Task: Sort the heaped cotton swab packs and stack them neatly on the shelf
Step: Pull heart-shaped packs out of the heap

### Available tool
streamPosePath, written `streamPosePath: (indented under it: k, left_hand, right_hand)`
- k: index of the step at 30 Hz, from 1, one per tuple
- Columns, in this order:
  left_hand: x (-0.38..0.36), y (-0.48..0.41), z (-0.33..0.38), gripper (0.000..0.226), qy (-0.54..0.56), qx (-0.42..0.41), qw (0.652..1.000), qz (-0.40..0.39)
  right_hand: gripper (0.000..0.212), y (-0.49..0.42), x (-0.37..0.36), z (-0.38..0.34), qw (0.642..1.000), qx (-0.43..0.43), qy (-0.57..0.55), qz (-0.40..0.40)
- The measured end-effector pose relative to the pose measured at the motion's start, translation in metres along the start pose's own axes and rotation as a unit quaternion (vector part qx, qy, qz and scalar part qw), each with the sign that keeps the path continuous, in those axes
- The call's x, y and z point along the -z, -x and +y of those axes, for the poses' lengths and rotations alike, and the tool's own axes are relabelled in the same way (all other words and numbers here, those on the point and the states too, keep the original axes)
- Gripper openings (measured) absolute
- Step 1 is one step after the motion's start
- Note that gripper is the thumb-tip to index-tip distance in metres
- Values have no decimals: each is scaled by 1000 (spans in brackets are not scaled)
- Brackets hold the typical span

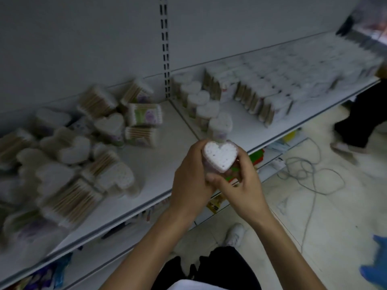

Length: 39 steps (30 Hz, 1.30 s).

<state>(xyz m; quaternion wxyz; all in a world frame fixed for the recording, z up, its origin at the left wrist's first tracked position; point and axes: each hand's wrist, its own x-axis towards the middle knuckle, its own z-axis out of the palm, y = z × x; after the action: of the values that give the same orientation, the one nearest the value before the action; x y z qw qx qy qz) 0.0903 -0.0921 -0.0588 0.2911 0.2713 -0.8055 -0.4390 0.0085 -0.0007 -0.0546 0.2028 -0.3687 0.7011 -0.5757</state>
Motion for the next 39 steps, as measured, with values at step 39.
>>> streamPosePath:
  k: [39]
  left_hand:
    - [-54,-32,-58,73,-314,-4,949,-21]
  right_hand:
    - [57,-60,48,66,991,63,116,-8]
